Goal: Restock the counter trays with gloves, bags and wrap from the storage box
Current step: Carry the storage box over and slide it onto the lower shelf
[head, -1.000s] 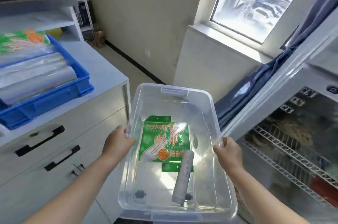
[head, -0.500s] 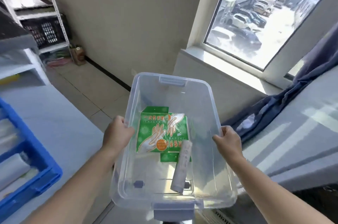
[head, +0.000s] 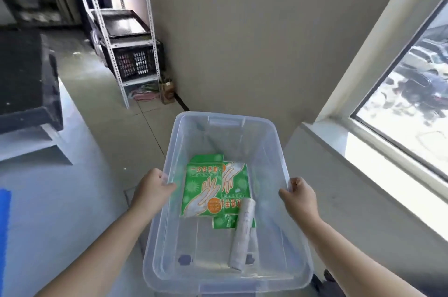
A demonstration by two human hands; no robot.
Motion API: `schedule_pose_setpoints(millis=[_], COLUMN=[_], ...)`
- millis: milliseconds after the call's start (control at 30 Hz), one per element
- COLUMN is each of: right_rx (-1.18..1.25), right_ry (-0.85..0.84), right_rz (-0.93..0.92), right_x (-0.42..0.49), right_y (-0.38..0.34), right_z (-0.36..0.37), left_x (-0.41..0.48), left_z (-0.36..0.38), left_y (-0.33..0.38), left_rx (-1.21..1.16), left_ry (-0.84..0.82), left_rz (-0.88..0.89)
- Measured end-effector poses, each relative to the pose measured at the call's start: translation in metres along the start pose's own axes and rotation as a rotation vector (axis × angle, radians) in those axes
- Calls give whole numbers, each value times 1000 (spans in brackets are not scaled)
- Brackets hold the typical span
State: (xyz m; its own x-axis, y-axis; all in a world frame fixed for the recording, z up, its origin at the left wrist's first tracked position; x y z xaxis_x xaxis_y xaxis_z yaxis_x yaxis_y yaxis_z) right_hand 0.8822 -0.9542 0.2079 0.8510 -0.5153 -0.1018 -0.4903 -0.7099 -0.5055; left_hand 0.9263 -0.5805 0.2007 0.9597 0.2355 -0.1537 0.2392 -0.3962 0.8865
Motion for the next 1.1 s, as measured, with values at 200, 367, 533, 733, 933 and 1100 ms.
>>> schedule_pose_setpoints(millis=[200, 367, 533, 733, 933, 1100], right_rx=[24, 14, -13, -62, -66, -22], right_ry=[-177, -266, -294, -266, -261, -349], right_rz=[-133, -243, -286, -322, -406, -469], right_x=[108, 185, 260, 341, 417, 483], right_y=[-96, -178, -266, -369, -464, -548], right_z=[48, 101, 145, 181, 224, 286], left_x=[80, 159, 262, 384, 481, 565], left_z=[-17, -33, -55, -79, -101, -121], left_y=[-5, -11, -10, 3, 12, 3], left_rx=[-12, -7, -30, -115, -130, -81], left_ry=[183, 286, 322, 372, 417, 477], left_rz=[-124, -183, -211, -227, -234, -291])
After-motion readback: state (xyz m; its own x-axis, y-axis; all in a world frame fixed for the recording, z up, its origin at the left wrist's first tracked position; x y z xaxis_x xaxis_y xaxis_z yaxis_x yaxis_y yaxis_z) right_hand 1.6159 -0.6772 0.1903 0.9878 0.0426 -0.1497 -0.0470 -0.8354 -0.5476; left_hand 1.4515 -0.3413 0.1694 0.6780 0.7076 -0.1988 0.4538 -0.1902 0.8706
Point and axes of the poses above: each hand's wrist, its own x-axis towards the middle knuckle, its own z-axis out of the palm, y = z × x, the point moved 6 cm from there along x, towards the middle knuckle, and after that the axes turned 14 degrees about -x, right-handed, at the moved point
